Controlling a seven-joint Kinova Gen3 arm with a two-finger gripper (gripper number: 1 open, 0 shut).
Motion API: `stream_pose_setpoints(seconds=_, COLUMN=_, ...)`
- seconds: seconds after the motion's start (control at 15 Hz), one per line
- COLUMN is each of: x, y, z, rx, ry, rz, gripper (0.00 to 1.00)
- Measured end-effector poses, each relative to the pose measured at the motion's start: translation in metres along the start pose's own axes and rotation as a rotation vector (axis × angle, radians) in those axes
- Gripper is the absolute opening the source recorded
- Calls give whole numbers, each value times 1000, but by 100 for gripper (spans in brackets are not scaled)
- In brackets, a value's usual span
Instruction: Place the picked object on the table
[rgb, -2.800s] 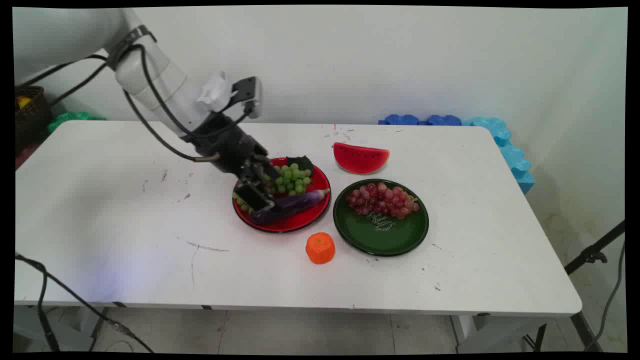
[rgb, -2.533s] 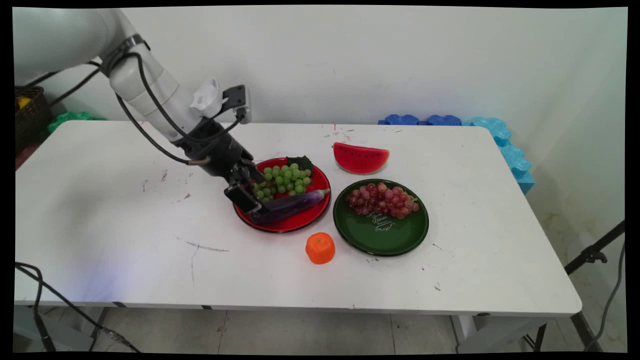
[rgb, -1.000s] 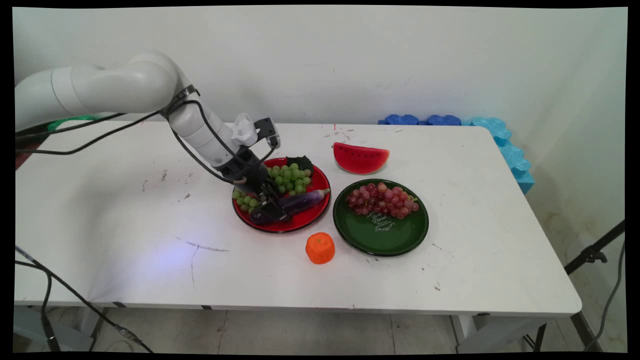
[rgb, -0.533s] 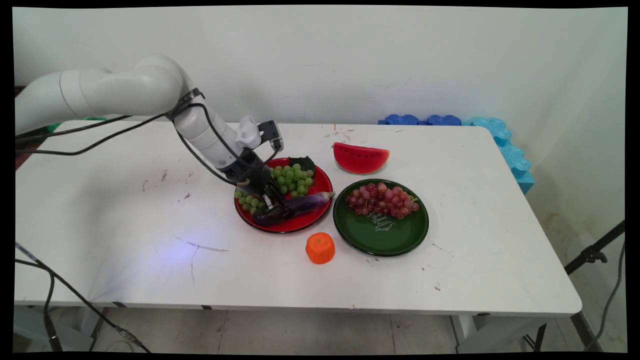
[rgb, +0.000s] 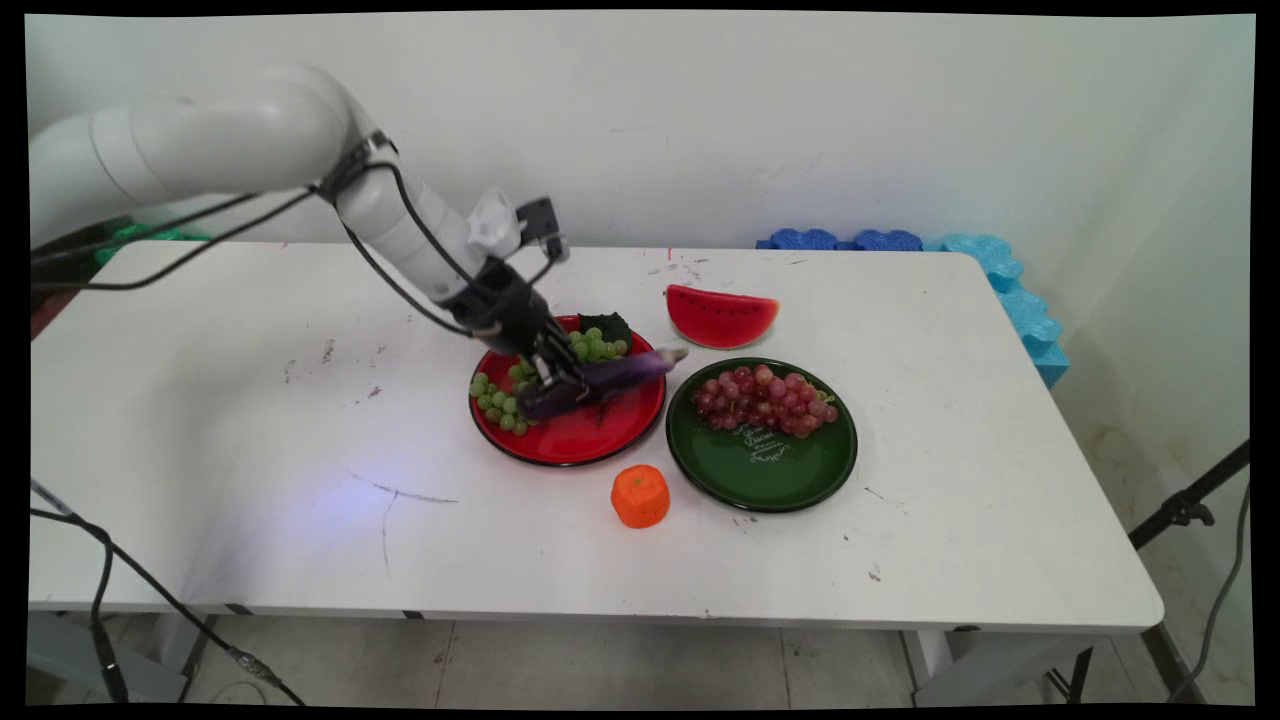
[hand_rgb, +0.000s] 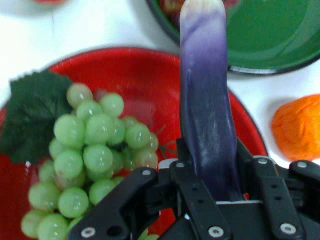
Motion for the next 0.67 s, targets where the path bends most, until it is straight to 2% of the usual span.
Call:
stream_pose_setpoints(seconds=0.33, x=29, y=31, z=-51, rx=-27, ry=69, rz=61, gripper=0)
stream_pose_setpoints(seconds=0.67, x=40, y=72, z=-78, rx=-67, ry=92, rz=90, gripper=0)
